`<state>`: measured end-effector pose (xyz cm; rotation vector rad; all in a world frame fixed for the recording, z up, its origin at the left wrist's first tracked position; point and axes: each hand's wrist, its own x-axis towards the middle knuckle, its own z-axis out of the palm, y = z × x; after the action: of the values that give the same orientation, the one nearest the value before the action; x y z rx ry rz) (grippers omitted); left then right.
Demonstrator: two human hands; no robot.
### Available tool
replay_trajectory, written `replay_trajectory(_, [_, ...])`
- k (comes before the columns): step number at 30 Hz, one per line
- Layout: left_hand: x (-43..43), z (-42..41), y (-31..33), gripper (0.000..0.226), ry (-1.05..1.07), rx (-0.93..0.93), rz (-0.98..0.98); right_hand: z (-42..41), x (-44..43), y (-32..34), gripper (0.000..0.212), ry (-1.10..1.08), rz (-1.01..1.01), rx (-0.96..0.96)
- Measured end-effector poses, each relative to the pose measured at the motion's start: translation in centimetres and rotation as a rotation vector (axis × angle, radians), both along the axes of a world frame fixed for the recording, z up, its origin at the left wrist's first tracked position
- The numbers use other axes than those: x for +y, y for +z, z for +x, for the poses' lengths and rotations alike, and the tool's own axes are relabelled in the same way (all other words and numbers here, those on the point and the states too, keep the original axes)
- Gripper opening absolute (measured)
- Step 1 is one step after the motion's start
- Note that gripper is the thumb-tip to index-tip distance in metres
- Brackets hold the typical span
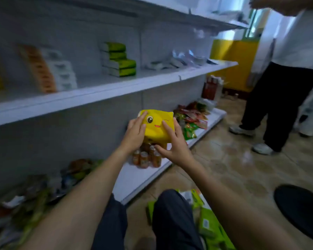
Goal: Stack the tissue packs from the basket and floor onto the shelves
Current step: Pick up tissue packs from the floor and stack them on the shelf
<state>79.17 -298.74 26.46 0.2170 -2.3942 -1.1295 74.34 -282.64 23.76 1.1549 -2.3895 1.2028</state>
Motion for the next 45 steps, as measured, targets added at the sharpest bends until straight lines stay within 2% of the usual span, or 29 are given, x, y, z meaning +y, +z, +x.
replay_trajectory(3, [-6.7, 5.5, 4.6, 0.046, 0.093, 0.033, -0.048, 1.8, -7.0, 4.5, 0.069, 0.171, -0.024, 0.077])
replay_trajectory(7, [-13.2, 13.6, 11.3, 0.075, 0.242, 0.056, -0.153, 5.5, -16.3, 10.7, 0.063, 0.333, -0.112, 0.164])
replay_trajectory(9, [-16.2, 17.4, 13.9, 0.081, 0.320, 0.068, -0.206, 7.8, -20.6, 13.5, 0.062, 0.396, -0.141, 0.180])
replay_trajectory(13, [-22.1, 23.2, 16.7, 0.078, 0.513, 0.103, -0.363, 12.2, -28.0, 17.3, 0.060, 0.520, -0.188, 0.184])
replay_trajectory(17, [-26.5, 26.2, 17.9, 0.073, 0.633, 0.132, -0.362, 14.8, -33.9, 18.9, 0.057, 0.583, -0.219, 0.092])
replay_trajectory(20, [-29.2, 25.9, 17.4, 0.072, 0.621, 0.122, -0.321, 14.8, -36.7, 18.2, 0.056, 0.590, -0.222, 0.021])
replay_trajectory(24, [-31.8, 23.2, 14.9, 0.069, 0.620, -0.009, -0.233, 12.9, -38.9, 15.5, 0.055, 0.548, -0.139, -0.052])
replay_trajectory(27, [-32.9, 21.0, 12.9, 0.063, 0.655, -0.116, -0.248, 10.6, -40.5, 13.9, 0.055, 0.490, -0.060, -0.132])
replay_trajectory(29, [-33.7, 20.0, 12.0, 0.054, 0.729, -0.207, -0.307, 9.2, -41.9, 13.6, 0.055, 0.469, 0.014, -0.164])
replay_trajectory(31, [-34.2, 19.5, 11.5, 0.047, 0.837, -0.265, -0.451, 8.3, -43.2, 13.6, 0.055, 0.483, 0.080, -0.140])
replay_trajectory(34, [-35.1, 18.8, 11.1, 0.040, 0.914, -0.082, -0.861, 7.5, -44.5, 13.5, 0.060, 0.408, 0.079, -0.016])
replay_trajectory(35, [-35.6, 18.5, 10.8, 0.039, 0.879, -0.012, -0.986, 7.4, -44.6, 13.4, 0.058, 0.367, 0.044, 0.024])
replay_trajectory(37, [-36.1, 17.9, 10.6, 0.036, 0.737, 0.011, -1.148, 7.4, -44.7, 13.4, 0.050, 0.331, -0.018, 0.053])
replay_trajectory(39, [-36.3, 17.4, 10.3, 0.036, 0.639, -0.053, -1.215, 7.5, -44.6, 13.4, 0.041, 0.350, -0.002, 0.060])
replay_trajectory(41, [-36.9, 17.2, 9.8, 0.039, 0.645, -0.135, -1.219, 7.6, -44.6, 13.2, 0.039, 0.406, 0.045, 0.093])
replay_trajectory(45, [-37.3, 17.6, 9.5, 0.043, 0.809, -0.311, -1.027, 7.6, -44.9, 12.8, 0.047, 0.553, 0.206, 0.252])
